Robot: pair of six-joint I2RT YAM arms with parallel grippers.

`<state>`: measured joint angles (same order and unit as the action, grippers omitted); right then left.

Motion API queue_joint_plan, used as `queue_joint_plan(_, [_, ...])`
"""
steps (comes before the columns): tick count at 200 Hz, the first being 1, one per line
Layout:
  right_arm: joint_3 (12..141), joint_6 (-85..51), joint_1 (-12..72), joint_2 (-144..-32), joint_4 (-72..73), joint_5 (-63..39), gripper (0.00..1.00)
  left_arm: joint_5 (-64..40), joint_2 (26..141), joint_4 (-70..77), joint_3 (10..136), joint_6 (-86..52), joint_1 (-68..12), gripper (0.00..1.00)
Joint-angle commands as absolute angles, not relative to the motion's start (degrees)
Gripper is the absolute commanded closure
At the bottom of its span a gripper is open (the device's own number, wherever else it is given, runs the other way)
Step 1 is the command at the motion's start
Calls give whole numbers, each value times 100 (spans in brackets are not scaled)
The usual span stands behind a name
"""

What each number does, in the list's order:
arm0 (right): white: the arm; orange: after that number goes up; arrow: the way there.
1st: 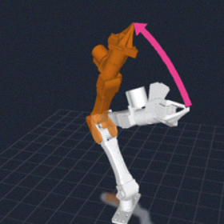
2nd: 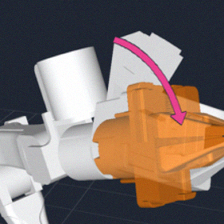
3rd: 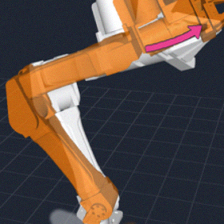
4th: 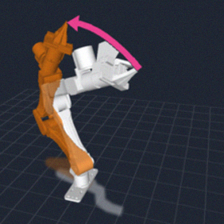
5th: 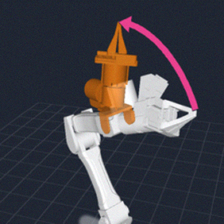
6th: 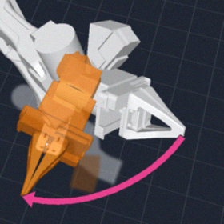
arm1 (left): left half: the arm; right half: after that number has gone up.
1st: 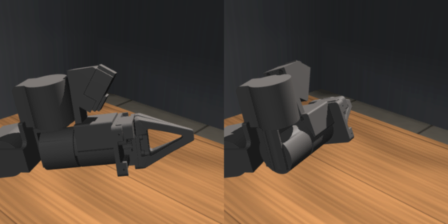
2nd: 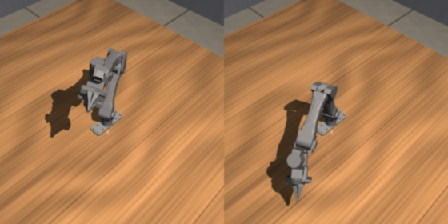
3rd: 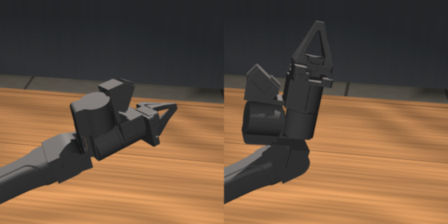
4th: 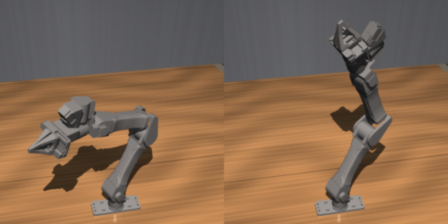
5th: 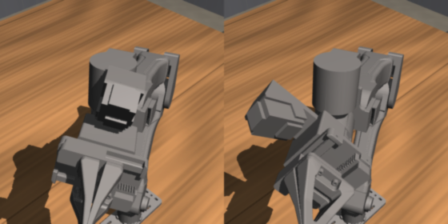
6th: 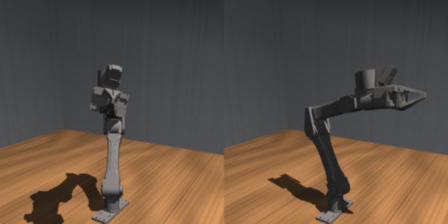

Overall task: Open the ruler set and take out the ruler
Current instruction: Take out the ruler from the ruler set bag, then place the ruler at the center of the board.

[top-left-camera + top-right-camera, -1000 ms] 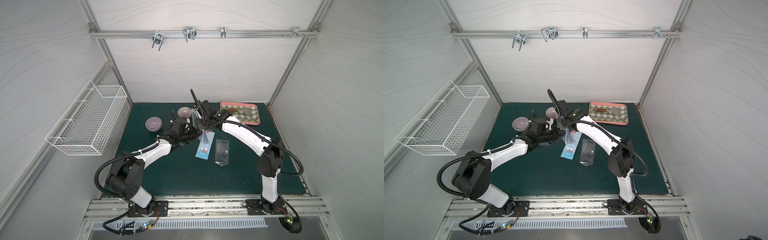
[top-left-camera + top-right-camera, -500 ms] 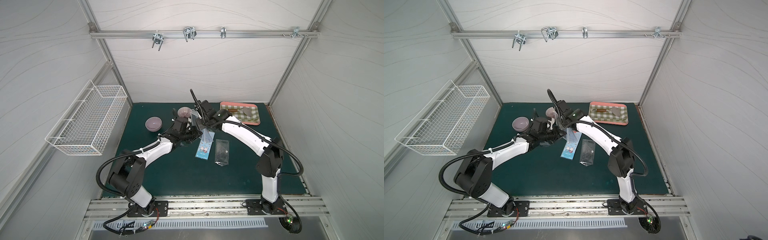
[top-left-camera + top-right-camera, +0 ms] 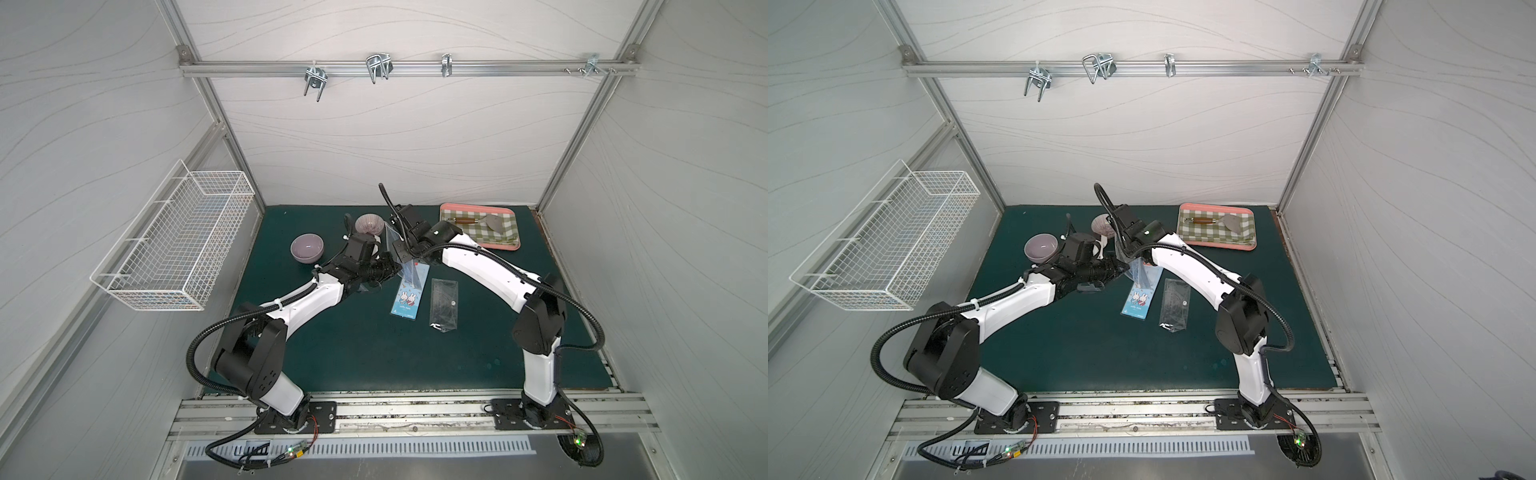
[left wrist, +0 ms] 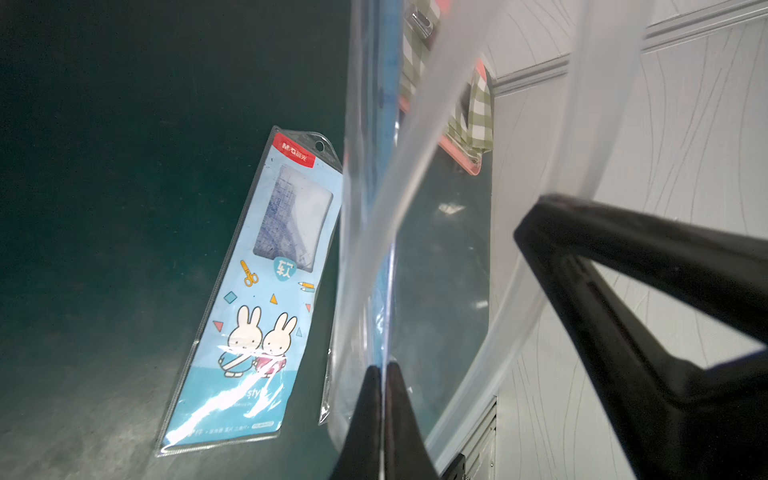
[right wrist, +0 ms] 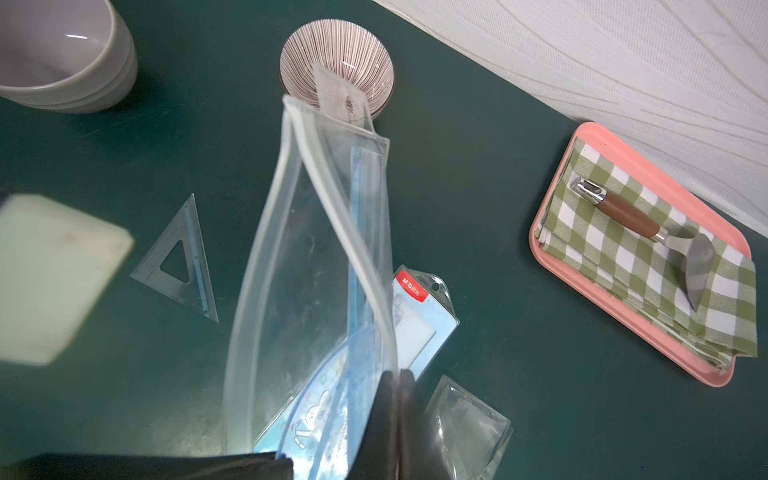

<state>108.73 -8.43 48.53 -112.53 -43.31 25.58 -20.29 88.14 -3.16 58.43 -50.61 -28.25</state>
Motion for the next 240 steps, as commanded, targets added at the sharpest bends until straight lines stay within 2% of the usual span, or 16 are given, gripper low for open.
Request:
queue_joint_plan(1, [10829,-760,4889,-11109,-4299,2819,100,-1738,8553,-489,6126,-4835,-2837,100])
queue_joint_plan(97, [10576,-749,4792,-11074,-4209,2936,100,-1674,7915,-787,6051,-4729,-2616,100])
queue_joint_plan(151, [10367,-690,4652,-10811,-4131,3049,100,-2096,7205,-413,4853,-4709,-1739,100])
queue_joint_plan(171, [10312,-675,4619,-10749,-4122,3060,100,-2451,7435,-158,4705,-4595,-1491,100])
queue_joint_plan(212, [10268,-661,4615,-10658,-4131,3070,100,-2708,8459,-758,5447,-3905,-1403,100])
queue_joint_plan(240, [10240,-631,4626,-10586,-4105,3069,100,-3007,9231,-512,5684,-3962,-1184,100])
